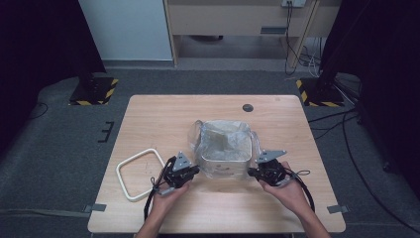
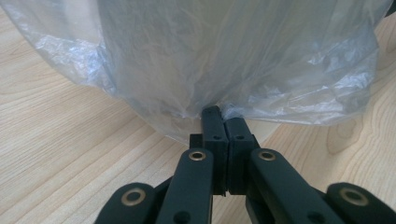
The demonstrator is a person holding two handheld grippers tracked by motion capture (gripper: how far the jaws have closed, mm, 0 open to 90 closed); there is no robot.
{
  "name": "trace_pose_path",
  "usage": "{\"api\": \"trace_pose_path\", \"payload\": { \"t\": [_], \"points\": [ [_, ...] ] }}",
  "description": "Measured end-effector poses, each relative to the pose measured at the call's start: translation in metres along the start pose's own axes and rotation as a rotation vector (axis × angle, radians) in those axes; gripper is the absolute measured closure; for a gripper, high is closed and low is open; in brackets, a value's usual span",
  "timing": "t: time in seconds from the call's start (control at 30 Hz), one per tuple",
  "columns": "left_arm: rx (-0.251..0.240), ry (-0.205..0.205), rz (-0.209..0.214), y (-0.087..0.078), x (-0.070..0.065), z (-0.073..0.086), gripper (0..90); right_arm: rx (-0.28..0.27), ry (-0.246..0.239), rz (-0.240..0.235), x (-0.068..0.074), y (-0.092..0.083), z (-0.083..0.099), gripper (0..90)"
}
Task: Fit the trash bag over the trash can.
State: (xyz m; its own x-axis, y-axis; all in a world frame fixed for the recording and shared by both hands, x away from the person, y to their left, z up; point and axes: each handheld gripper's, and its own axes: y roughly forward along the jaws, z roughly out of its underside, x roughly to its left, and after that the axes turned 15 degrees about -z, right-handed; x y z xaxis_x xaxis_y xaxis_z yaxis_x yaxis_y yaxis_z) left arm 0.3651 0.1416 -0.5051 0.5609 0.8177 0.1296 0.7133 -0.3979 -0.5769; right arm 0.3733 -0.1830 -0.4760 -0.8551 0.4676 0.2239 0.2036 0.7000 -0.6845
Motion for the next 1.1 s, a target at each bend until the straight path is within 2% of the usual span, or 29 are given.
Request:
{"api": "trace_pose_path", "payload": {
  "t": [0.17,0.3,0.5,0.63,0.7,0.87,1.0,1.1],
  "points": [
    [-0.019,0.007,-0.014,-0.011,0.0,0.0,76.7,-0.003,-0.008,0.006,0.002,-0.002,0.001,90.0],
    [-0.053,0.0,-0.025,-0.024,0.002,0.0,60.9,-0.005,-0.009,0.002,0.004,-0.002,0.003,89.4],
    [-0.107,-0.016,-0.015,-0.043,0.008,-0.004,46.1,-0.004,-0.017,0.0,0.005,-0.001,0.004,88.9],
    [-0.157,-0.036,0.009,-0.05,0.01,-0.013,41.0,0.001,-0.016,-0.003,0.006,0.0,0.003,88.4],
    [-0.172,-0.024,0.023,-0.05,0.01,-0.019,38.2,-0.001,-0.018,-0.001,0.006,0.001,0.003,88.4],
    [-0.183,0.002,0.045,-0.047,0.01,-0.03,36.8,0.004,-0.017,-0.001,0.006,0.001,0.003,88.2],
    [-0.191,0.001,0.053,-0.043,0.011,-0.035,36.6,0.003,-0.017,-0.004,0.006,0.001,0.003,88.1],
    [-0.196,0.01,0.061,-0.04,0.012,-0.038,40.3,0.003,-0.02,-0.002,0.006,0.001,0.003,88.3]
  ]
}}
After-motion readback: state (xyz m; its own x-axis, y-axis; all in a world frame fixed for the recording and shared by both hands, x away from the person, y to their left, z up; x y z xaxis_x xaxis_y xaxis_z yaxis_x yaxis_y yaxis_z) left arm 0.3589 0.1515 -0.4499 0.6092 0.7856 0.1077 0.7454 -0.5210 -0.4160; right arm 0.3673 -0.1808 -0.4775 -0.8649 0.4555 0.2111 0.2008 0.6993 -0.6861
